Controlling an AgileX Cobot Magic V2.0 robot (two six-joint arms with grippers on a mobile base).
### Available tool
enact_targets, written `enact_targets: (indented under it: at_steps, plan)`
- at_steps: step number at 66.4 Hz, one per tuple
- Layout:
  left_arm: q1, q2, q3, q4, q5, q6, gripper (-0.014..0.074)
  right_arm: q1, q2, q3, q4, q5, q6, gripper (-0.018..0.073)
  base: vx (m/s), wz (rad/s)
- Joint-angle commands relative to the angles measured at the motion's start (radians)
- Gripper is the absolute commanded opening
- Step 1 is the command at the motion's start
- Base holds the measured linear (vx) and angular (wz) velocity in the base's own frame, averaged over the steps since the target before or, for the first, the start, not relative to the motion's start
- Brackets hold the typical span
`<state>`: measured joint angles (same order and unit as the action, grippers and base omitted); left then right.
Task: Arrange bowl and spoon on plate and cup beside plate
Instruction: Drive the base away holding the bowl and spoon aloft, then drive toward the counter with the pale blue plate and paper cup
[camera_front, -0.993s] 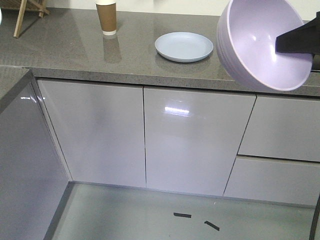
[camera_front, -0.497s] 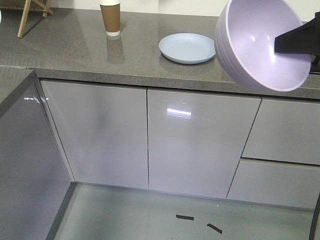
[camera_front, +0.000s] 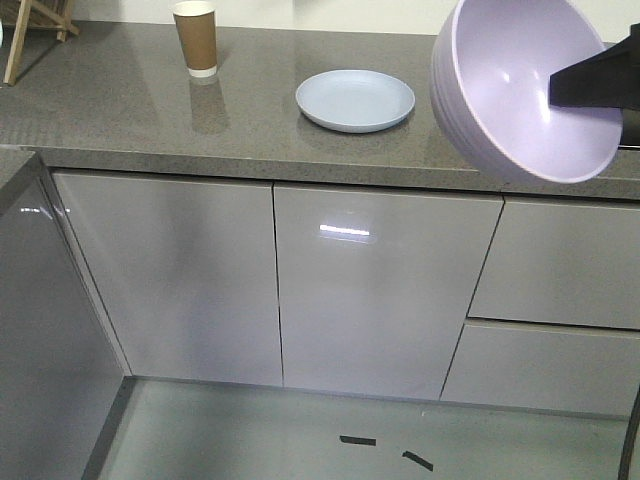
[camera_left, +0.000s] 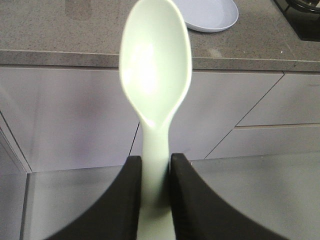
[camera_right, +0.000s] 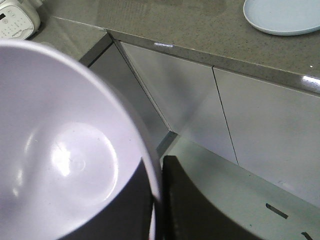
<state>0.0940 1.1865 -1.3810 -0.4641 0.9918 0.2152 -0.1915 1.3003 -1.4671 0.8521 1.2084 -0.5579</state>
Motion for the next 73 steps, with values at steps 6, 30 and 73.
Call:
enact_targets:
  at_steps: [6,30,73]
  plan:
    - [-0.001,-0.023,-0.027,-0.037,-0.054,0.0,-0.0008,-0.003,-0.025,-0.028,0.057,-0.029,-0.011,-0.0006,0.05,-0.05]
    - [-0.001,-0.023,-0.027,-0.037,-0.054,0.0,-0.0008,-0.003,-0.025,-0.028,0.057,-0.028,-0.011,-0.0006,0.05,-0.02]
    - [-0.001,-0.023,-0.027,-0.037,-0.054,0.0,-0.0008,-0.003,-0.025,-0.028,0.057,-0.028,-0.011,-0.0006,0.08,0.02]
